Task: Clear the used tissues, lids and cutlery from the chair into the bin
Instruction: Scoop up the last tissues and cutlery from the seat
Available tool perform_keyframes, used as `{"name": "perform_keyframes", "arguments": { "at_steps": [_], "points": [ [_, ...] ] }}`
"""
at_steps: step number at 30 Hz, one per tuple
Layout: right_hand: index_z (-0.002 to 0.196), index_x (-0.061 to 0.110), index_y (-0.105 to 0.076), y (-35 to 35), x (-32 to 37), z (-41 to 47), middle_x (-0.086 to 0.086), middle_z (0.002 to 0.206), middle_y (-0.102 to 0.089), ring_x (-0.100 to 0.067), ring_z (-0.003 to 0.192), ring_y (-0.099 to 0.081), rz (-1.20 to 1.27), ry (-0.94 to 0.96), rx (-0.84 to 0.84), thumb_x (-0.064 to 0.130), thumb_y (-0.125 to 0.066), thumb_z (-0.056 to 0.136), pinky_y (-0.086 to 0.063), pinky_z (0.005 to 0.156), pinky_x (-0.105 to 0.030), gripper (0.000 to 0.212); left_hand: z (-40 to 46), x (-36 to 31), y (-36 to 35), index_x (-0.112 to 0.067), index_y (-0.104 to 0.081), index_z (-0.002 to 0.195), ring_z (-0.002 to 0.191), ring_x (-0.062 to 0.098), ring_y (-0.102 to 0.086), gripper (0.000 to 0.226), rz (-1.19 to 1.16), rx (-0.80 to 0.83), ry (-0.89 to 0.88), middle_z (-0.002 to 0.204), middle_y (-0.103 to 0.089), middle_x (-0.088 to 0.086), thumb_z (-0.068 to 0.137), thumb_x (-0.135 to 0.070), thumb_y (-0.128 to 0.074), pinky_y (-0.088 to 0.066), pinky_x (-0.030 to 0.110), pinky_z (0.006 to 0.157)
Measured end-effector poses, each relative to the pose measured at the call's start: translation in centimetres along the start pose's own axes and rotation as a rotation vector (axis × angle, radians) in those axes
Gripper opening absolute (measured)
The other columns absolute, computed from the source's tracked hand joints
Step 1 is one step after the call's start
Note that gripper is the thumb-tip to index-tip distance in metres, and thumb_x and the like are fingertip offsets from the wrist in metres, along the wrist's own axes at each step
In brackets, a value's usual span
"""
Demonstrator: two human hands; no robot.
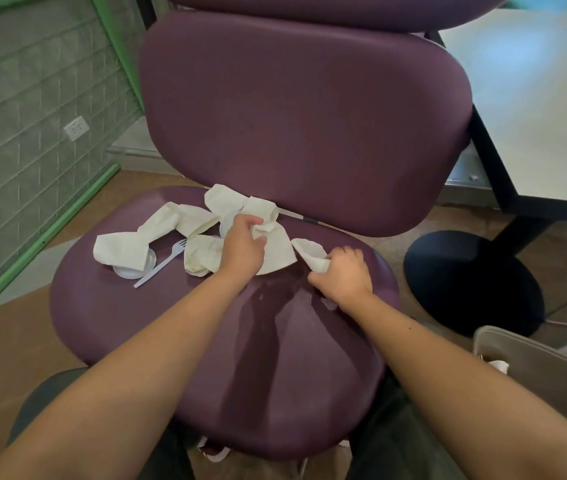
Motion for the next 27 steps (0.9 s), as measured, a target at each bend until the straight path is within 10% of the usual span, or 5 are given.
{"name": "perform_keyframes", "arguments": {
  "at_steps": [8,14,27],
  "points": [
    [0.112,0.016,-0.05,4.4,-4.1,-3.8,0.0,0.102,-0.062,-0.015,0.085,-0.058,0.621,-0.244,-0.102,0.035,-0.053,0.09,-0.044,0.07,-0.032,0.029,-2.3,-2.5,-3.8,-0.015,-0.056,0.112,0.097,0.014,-0.058,0.039,-0.328,0.182,0.157,0.11,-0.06,0.002,0.08,-0.023,-0.078,-0.047,0.028,0.088],
    [0.121,0.024,-0.043,8.0,-10.3,-8.6,0.013,0.106,-0.059,-0.009,0.098,-0.059,0.957,-0.317,-0.263,0.038,-0.058,0.095,-0.047,0.077,-0.026,0.033,-5.4,-7.2,-10.1,-0.016,-0.058,0.106,0.085,0.01,-0.06,0.043,-0.413,0.292,0.192,0.099,-0.06,-0.003,0.078,-0.042,-0.077,-0.048,0.023,0.067],
    [0.116,0.017,-0.058,8.6,-26.8,-18.9,-0.004,0.109,-0.061,-0.028,0.116,-0.048,0.621,-0.803,-0.417,0.037,-0.069,0.086,-0.042,0.092,-0.042,0.038,-13.7,-13.8,-23.1,-0.024,-0.045,0.127,0.108,0.019,-0.06,0.043,-0.293,0.764,0.152,0.125,-0.057,0.001,0.09,-0.033,-0.066,-0.052,0.039,0.093]
  ]
}}
Point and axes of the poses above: each hand's wrist, its own z-axis towards the middle knuckle, its own y-axis out of the back of the hand, x = y × z, the point moved 3 cm from there along z, towards the middle knuckle
